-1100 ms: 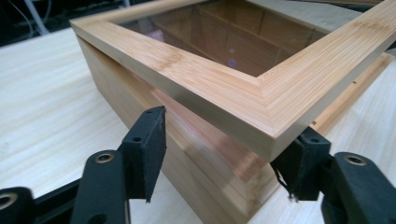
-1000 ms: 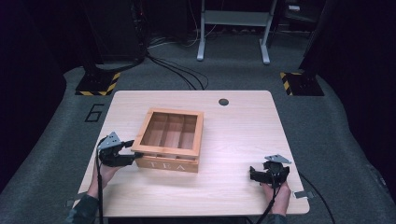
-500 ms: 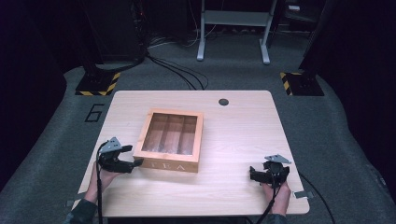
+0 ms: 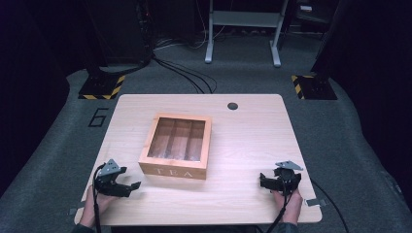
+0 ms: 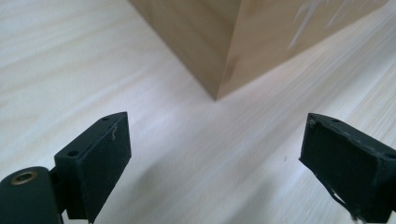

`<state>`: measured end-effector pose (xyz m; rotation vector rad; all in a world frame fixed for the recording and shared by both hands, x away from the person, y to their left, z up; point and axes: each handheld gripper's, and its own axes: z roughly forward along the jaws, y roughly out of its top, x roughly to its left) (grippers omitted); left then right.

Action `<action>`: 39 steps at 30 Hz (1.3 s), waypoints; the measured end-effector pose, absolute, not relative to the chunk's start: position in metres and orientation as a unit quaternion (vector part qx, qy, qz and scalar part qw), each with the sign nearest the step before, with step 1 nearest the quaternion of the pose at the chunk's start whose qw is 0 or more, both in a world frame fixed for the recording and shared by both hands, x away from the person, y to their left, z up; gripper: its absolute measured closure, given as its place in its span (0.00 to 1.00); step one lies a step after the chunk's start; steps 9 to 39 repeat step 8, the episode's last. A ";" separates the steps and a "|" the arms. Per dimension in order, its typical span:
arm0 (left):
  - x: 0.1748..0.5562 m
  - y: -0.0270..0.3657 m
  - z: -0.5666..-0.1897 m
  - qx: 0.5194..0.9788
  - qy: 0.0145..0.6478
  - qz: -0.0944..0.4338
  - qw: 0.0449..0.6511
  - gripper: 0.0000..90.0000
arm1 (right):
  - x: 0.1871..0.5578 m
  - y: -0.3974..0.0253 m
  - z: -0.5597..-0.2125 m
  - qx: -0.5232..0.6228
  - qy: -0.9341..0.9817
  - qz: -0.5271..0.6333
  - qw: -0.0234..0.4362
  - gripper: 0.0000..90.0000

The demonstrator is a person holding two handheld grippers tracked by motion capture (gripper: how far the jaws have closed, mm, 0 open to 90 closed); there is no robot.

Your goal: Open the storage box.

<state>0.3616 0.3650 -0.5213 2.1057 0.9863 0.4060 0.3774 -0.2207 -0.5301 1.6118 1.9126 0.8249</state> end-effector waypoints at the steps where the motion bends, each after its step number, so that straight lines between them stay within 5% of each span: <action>1: 0.360 0.365 -0.524 0.825 0.390 0.160 0.376 0.08 | 0.377 -0.221 -0.530 0.592 0.703 0.303 0.251 0.02; 39: 0.355 0.367 -0.531 0.819 0.408 0.177 0.363 0.07 | 0.377 -0.220 -0.530 0.597 0.700 0.303 0.250 0.01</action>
